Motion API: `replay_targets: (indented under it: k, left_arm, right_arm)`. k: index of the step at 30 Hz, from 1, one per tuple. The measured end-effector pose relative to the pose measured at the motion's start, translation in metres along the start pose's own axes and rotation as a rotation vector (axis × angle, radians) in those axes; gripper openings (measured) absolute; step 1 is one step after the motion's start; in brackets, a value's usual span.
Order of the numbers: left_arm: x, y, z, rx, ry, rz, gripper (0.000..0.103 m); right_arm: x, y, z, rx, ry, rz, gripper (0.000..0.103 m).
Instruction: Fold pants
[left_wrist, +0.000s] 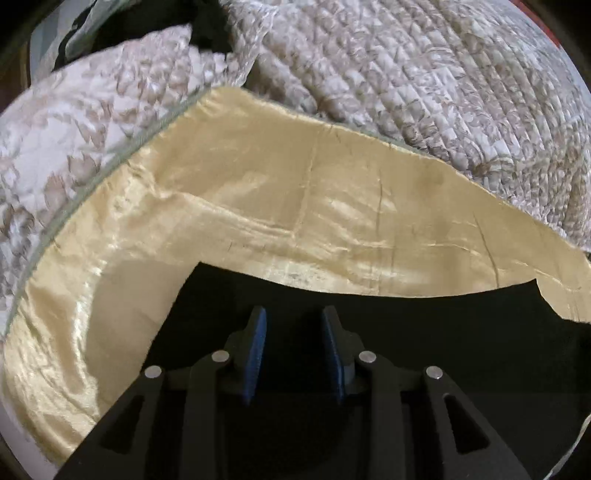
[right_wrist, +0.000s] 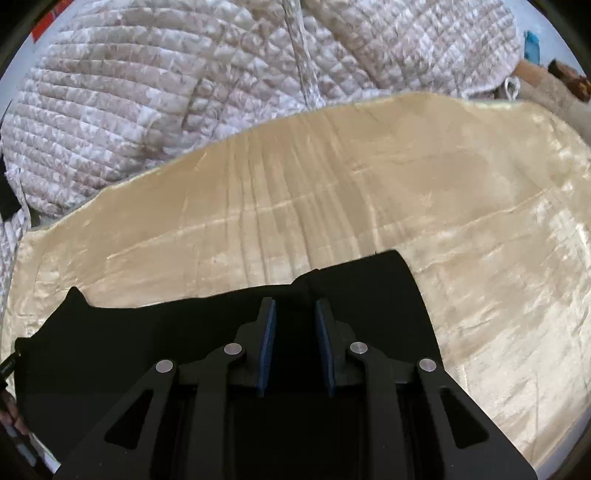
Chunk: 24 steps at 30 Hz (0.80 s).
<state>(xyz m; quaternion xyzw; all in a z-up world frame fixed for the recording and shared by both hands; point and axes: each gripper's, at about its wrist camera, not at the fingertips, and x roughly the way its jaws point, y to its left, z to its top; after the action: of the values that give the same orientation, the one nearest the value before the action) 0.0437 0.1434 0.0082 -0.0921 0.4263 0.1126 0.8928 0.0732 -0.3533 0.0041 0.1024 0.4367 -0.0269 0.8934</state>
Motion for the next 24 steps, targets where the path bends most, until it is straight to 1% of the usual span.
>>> replay_targets:
  k: [2,4,6,9,11,13,16,20,24]
  left_arm:
    - [-0.003,0.0,-0.002,-0.013,-0.004,-0.004,0.034]
    - [-0.005,0.001,-0.003,-0.022,-0.009,-0.006,0.034]
    - [-0.011,-0.003,-0.008,-0.012,-0.018,0.003,0.034]
    - [-0.018,-0.015,-0.01,0.025,-0.04,-0.015,0.035]
    - [-0.026,-0.024,-0.013,0.058,-0.063,-0.025,0.037]
    - [-0.032,-0.031,-0.016,0.081,-0.078,-0.035,0.038]
    - [-0.04,-0.04,-0.024,0.108,-0.082,-0.058,0.04]
    - [-0.048,-0.048,-0.038,0.132,-0.078,-0.081,0.041]
    - [-0.053,-0.048,-0.057,0.134,-0.06,-0.095,0.043]
  right_arm:
    - [-0.011,0.004,0.0,0.0,-0.048,0.006,0.023]
    - [-0.019,0.007,0.0,0.011,-0.068,0.021,0.033]
    - [-0.019,0.009,-0.002,0.01,-0.07,0.006,0.04]
    - [-0.016,0.009,-0.002,-0.001,-0.07,-0.047,0.04]
    - [-0.019,0.008,-0.002,0.001,-0.071,-0.056,0.04]
    - [-0.023,0.009,-0.004,0.005,-0.073,-0.035,0.04]
    - [-0.035,0.023,-0.013,-0.033,-0.091,0.004,0.04]
    - [-0.05,0.051,-0.036,-0.104,-0.105,0.074,0.04]
    - [-0.061,0.075,-0.065,-0.156,-0.115,0.123,0.04]
